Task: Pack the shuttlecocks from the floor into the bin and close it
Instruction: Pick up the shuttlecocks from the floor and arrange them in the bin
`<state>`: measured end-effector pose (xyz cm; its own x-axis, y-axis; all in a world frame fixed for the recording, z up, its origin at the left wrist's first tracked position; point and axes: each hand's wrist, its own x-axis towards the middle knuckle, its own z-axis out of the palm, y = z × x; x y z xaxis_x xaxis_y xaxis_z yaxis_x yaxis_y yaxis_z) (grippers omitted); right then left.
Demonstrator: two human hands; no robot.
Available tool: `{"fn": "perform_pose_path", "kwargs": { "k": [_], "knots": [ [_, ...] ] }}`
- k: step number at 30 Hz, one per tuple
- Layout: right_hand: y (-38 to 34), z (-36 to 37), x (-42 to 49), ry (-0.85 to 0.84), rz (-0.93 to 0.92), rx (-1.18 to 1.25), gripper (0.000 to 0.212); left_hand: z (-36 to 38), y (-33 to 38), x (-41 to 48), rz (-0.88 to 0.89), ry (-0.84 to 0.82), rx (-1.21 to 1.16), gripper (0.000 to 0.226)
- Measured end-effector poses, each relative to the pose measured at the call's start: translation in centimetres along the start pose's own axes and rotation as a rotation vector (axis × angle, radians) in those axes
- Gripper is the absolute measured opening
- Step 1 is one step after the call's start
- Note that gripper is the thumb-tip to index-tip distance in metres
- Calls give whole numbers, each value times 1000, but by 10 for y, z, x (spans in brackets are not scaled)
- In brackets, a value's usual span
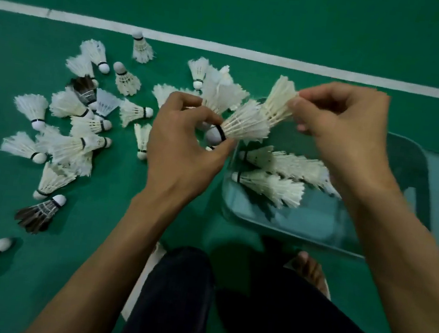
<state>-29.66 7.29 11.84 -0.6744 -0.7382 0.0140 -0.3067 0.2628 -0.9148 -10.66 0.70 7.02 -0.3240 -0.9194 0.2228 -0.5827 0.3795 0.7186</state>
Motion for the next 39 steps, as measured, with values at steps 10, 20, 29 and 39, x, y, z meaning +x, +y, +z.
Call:
{"fn": "perform_pose_path", "kwargs": {
  "k": [10,20,29,39],
  "knots": [
    [87,-88,-3,21,431,-136,11,82,55,-15,181,-327,178,24],
    [141,-82,13,9,379,-788,14,111,37,-15,79,-555,518,24],
    [169,-68,18,-123,595,-656,10,127,43,-18,-30,-704,521,39],
    [174,-61,18,-256,962,-204,16,125,40,-19,-118,-750,476,39]
  ]
}}
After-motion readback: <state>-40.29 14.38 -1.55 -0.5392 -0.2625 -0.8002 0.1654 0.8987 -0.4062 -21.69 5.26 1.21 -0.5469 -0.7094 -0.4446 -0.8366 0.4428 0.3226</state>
